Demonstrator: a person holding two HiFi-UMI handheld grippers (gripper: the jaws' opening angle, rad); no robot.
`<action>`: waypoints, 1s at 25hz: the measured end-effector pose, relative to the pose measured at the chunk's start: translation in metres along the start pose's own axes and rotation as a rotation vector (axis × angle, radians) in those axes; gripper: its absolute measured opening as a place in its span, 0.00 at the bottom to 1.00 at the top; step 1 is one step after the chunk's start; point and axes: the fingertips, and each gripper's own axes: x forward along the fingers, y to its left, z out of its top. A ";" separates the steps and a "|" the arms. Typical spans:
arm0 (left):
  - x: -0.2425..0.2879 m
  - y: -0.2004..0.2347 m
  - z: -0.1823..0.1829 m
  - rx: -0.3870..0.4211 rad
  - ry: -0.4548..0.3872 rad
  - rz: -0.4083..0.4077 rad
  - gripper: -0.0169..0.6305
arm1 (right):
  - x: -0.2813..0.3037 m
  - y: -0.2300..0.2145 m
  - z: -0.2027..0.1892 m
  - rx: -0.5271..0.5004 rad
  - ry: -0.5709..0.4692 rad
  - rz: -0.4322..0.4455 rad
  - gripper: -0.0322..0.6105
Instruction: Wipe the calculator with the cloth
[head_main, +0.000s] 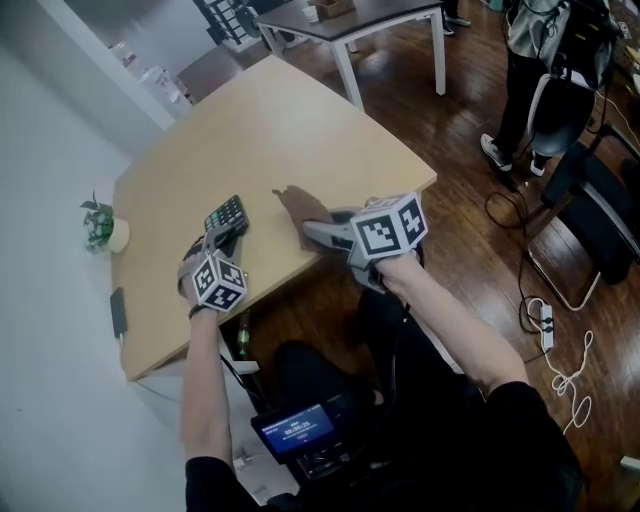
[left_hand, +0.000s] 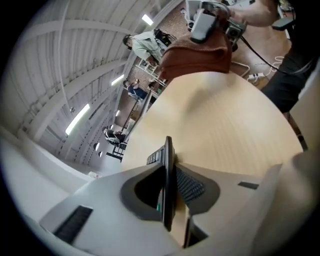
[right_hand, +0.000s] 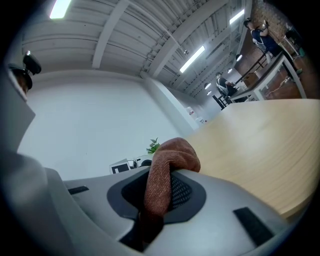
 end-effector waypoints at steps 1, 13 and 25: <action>-0.006 0.009 0.002 -0.113 -0.048 0.009 0.16 | -0.001 0.000 0.000 -0.009 -0.001 -0.004 0.14; -0.152 0.115 0.014 -1.682 -1.304 -0.304 0.13 | 0.054 0.109 0.074 -0.329 -0.068 0.182 0.14; -0.197 0.101 0.036 -1.734 -1.558 -0.456 0.15 | 0.089 0.081 0.073 -0.411 0.052 0.000 0.14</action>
